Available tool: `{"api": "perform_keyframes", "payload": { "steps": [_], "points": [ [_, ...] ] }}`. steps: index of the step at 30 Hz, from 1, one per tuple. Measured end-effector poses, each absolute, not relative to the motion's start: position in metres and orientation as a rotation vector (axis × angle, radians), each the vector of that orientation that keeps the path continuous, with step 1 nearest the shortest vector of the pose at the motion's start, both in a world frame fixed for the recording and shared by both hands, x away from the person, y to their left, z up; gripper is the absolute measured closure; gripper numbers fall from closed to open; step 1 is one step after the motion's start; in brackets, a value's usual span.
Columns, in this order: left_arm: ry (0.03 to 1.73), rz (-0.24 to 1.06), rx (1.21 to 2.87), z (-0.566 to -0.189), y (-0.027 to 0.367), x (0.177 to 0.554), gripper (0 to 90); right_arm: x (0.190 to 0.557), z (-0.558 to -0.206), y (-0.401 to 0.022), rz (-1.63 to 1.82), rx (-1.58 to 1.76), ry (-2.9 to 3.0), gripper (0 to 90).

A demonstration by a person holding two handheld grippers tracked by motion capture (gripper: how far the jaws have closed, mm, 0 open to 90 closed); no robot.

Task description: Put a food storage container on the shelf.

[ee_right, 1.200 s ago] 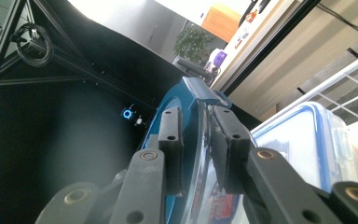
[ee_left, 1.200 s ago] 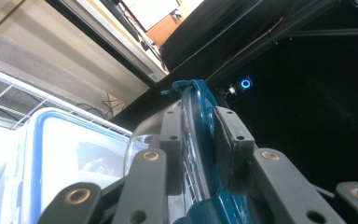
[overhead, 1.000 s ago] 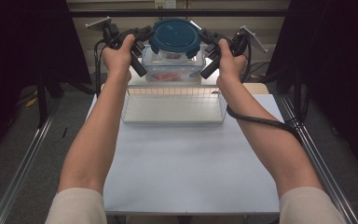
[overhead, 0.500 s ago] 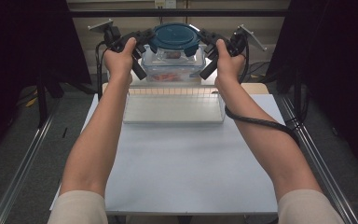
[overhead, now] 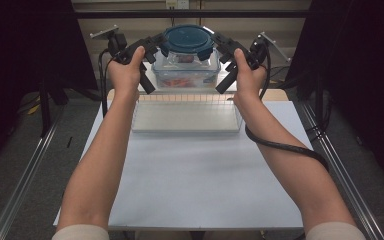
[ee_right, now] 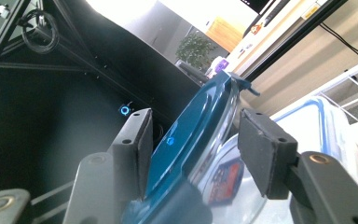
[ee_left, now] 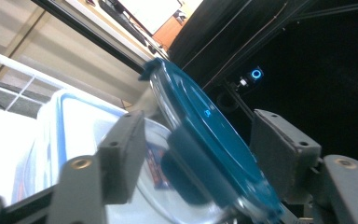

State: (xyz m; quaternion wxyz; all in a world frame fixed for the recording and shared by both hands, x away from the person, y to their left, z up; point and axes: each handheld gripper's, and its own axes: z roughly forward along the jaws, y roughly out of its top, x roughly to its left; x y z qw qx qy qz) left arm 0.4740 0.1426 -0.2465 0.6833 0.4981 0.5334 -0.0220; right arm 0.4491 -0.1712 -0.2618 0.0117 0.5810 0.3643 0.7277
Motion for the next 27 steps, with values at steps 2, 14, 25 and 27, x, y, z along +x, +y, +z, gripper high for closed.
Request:
{"api": "perform_keyframes", "payload": {
  "steps": [2, 14, 25, 27],
  "points": [
    [1.193, -0.055, 1.115, -0.248, 0.142, 0.467, 32.6, 0.444, -0.263, -0.172, 2.272, 1.799, 1.14, 43.6],
    [1.173, -0.077, 1.115, -0.269, 0.145, 0.438, 23.0, 0.412, -0.277, -0.176, 2.316, 1.746, 1.175, 37.1],
    [1.144, -0.084, 1.134, -0.279, 0.138, 0.419, 19.2, 0.389, -0.297, -0.177, 2.315, 1.715, 1.237, 34.8],
    [1.143, -0.083, 1.146, -0.282, 0.137, 0.416, 18.8, 0.386, -0.299, -0.178, 2.314, 1.715, 1.236, 34.3]
  ]
}}
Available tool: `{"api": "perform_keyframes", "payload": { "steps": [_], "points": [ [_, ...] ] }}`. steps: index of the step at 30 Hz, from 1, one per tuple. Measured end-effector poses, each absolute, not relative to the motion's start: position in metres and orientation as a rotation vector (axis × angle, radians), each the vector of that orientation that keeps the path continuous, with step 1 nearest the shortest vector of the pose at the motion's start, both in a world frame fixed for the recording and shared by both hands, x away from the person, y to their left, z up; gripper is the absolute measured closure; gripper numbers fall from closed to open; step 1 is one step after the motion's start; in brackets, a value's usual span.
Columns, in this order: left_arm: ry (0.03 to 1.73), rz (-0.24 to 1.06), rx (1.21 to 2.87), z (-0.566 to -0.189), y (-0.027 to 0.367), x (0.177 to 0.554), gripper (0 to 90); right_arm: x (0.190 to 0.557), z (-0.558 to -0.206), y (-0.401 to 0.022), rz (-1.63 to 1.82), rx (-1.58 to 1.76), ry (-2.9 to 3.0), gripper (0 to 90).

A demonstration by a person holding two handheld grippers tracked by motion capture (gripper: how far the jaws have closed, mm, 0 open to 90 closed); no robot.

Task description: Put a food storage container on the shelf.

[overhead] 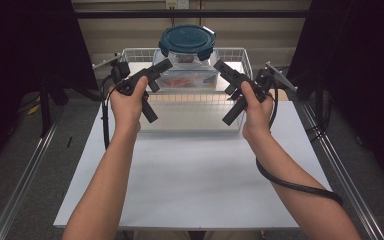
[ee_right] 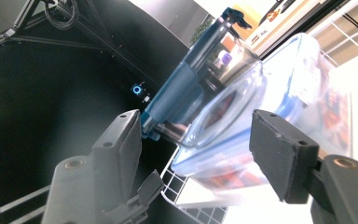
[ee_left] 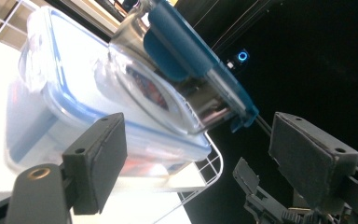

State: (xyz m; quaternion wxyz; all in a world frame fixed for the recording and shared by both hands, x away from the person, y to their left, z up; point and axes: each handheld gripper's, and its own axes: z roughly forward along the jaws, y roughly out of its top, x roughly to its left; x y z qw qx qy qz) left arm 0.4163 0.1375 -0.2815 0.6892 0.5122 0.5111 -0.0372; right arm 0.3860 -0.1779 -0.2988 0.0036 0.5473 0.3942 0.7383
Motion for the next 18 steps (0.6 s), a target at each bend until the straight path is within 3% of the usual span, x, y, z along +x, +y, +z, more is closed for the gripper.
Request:
{"api": "perform_keyframes", "payload": {
  "steps": [18],
  "points": [
    [1.137, -0.124, 1.168, -0.302, 0.139, 0.399, 15.7, 0.367, -0.324, -0.181, 2.317, 1.715, 1.295, 30.2]
  ]
}}
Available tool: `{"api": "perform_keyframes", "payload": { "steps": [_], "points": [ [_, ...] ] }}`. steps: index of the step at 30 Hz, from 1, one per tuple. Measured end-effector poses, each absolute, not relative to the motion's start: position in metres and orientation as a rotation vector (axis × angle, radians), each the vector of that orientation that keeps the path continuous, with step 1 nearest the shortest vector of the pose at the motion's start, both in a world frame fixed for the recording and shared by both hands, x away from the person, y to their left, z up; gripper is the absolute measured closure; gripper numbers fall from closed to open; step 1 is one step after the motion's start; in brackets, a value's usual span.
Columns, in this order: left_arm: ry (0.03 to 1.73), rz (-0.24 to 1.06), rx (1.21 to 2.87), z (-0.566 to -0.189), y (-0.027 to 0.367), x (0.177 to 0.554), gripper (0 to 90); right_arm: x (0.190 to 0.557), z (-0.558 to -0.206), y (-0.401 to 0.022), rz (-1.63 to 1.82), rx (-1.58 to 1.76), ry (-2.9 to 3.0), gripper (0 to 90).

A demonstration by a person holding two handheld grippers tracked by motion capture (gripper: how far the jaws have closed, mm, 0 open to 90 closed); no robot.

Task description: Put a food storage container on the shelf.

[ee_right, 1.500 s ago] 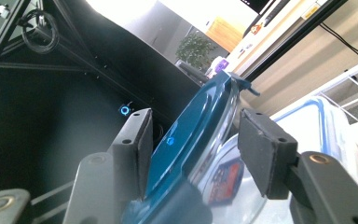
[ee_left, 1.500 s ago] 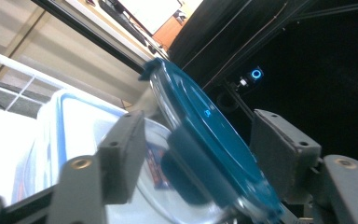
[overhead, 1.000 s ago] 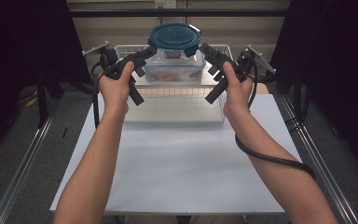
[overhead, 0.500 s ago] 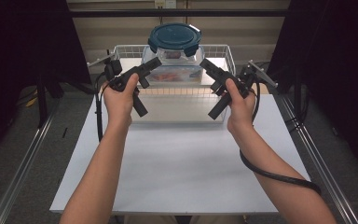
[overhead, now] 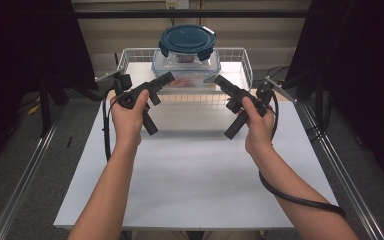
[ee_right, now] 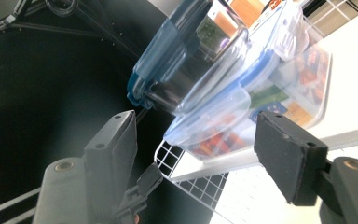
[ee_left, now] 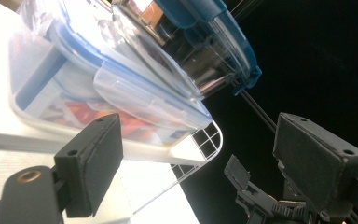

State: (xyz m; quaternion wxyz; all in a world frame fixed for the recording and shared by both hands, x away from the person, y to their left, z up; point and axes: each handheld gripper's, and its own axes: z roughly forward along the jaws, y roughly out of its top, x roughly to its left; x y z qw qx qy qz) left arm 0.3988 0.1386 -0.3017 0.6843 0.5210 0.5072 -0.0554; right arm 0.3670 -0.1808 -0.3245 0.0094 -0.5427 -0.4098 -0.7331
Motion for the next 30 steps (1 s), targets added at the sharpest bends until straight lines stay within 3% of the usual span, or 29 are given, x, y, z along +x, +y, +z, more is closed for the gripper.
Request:
{"api": "perform_keyframes", "payload": {
  "steps": [30],
  "points": [
    [1.16, -0.15, 1.221, -0.364, 0.153, 0.364, 12.2, 0.338, -0.39, -0.187, -2.212, -1.651, -1.349, 26.8]
  ]
}}
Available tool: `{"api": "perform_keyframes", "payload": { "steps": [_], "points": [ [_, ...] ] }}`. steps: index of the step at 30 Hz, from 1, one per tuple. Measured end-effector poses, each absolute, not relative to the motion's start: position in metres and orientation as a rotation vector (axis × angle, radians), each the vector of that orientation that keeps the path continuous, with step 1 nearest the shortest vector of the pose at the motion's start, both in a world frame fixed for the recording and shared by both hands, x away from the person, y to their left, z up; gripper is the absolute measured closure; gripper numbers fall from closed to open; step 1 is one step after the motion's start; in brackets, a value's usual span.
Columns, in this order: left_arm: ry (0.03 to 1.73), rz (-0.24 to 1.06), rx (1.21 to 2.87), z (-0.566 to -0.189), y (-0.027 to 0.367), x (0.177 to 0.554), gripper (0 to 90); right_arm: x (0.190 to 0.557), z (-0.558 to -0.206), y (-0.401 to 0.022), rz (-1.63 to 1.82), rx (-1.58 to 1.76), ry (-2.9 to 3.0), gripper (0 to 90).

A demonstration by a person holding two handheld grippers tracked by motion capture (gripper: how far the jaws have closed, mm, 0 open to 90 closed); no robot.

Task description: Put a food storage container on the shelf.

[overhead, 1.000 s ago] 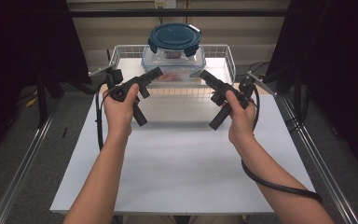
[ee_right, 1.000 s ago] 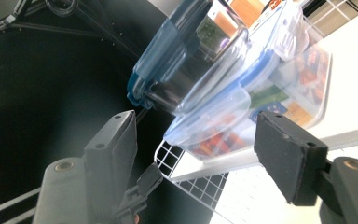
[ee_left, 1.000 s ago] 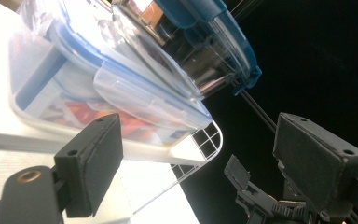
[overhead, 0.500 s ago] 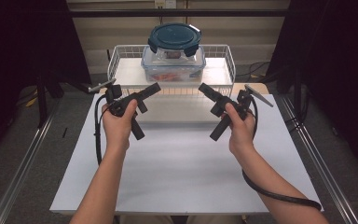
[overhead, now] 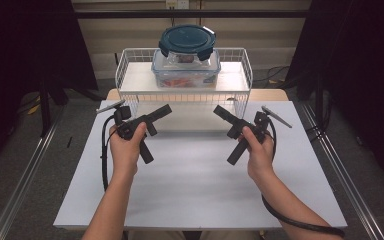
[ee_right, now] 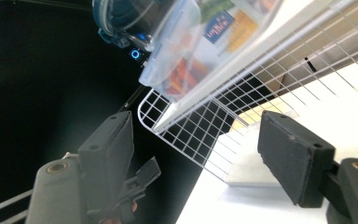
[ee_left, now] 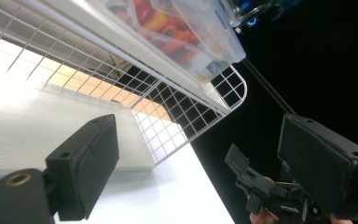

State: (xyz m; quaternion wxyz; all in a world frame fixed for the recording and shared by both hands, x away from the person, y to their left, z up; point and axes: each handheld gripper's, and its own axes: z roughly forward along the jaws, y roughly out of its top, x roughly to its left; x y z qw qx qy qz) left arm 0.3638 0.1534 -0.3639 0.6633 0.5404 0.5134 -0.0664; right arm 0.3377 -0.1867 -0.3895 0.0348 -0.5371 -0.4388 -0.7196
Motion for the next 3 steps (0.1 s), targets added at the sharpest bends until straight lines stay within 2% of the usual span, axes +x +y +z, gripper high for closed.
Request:
{"api": "perform_keyframes", "payload": {
  "steps": [3],
  "points": [
    [1.159, -0.155, 1.239, -0.3672, 0.1542, 0.3624, 11.9, 0.3357, -0.3958, -0.1891, -2.21, -1.651, -1.361, 26.4]
  ]
}}
